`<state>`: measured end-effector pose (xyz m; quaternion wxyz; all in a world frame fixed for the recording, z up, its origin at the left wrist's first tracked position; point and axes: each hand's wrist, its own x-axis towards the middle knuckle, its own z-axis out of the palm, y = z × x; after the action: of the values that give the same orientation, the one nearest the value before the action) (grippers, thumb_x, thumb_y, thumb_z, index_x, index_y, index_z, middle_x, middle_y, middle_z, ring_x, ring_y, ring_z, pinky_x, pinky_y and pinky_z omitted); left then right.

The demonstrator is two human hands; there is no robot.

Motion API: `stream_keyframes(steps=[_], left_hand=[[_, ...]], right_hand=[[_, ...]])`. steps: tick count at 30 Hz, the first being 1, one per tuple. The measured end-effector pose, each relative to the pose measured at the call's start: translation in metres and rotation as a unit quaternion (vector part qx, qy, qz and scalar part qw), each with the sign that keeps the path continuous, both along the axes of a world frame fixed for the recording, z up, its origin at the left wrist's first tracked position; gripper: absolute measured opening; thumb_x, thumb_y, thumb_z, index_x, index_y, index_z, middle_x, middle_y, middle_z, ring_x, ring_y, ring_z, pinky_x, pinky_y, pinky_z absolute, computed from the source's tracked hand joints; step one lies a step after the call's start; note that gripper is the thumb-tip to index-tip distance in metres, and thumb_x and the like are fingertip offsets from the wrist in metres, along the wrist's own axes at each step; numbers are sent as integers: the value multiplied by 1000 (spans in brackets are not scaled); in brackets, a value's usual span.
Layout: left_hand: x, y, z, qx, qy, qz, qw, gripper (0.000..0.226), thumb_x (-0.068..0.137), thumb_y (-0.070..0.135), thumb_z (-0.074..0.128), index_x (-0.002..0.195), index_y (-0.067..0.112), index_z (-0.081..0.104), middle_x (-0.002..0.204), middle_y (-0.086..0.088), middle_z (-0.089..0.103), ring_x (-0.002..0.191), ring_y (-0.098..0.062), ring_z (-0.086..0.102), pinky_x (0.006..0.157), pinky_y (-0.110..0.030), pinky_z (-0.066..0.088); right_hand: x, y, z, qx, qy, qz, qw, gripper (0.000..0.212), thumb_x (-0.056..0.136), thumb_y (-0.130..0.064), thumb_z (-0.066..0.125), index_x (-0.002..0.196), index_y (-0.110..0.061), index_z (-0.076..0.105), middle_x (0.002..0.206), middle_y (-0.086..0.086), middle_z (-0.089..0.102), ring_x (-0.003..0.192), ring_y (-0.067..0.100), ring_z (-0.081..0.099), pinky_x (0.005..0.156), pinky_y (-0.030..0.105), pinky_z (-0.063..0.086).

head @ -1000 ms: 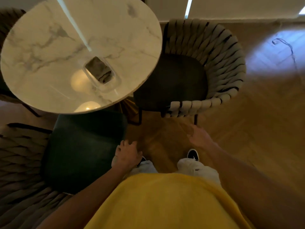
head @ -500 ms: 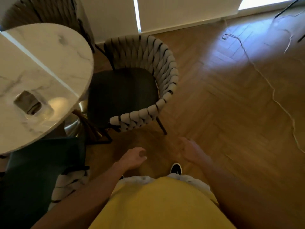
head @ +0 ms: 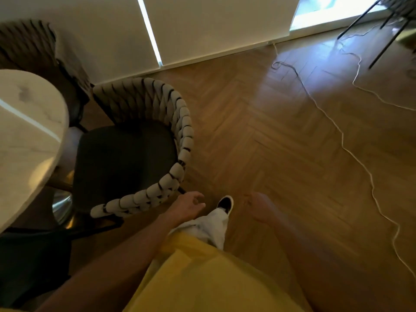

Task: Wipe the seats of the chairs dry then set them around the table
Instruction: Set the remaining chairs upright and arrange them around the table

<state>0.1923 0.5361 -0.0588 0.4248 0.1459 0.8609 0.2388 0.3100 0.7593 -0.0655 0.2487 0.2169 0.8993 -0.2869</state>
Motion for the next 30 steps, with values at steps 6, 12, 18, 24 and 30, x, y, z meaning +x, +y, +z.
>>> stream_keyframes(steps=[6,12,18,24,30], left_hand=[[-58,88,-21,17,-6,-6,1000,41,96,30,57,136,23,52,127,-1,60,112,-16,57,95,-35,51],[-133,166,-31,12,-30,15,999,43,95,31,59,136,17,54,129,-6,60,115,-19,57,95,-31,48],[-200,218,-25,24,-27,55,998,42,95,33,58,134,18,55,128,-3,60,114,-17,56,92,-29,47],[-266,246,-28,14,-32,106,994,40,96,32,58,134,19,54,128,-3,59,114,-17,56,90,-28,49],[-349,269,-36,-8,-25,187,982,40,95,34,58,133,19,56,124,-4,61,110,-17,57,89,-27,49]], right_hand=[[-65,74,-13,-9,-18,24,1000,32,96,-19,46,125,-10,56,119,9,63,104,23,60,87,33,51],[-143,148,-7,-24,-46,47,998,35,96,-24,51,128,-10,55,123,7,61,108,19,59,91,30,48],[-227,208,1,-44,-21,26,998,37,99,-28,46,129,-8,55,121,9,63,102,22,62,87,33,50],[-320,261,-18,-60,-43,30,997,38,97,-34,50,131,-16,54,129,6,58,112,24,57,92,34,47],[-446,314,-29,-84,-52,62,993,38,97,-31,52,130,-14,56,121,11,62,104,24,60,79,27,44]])
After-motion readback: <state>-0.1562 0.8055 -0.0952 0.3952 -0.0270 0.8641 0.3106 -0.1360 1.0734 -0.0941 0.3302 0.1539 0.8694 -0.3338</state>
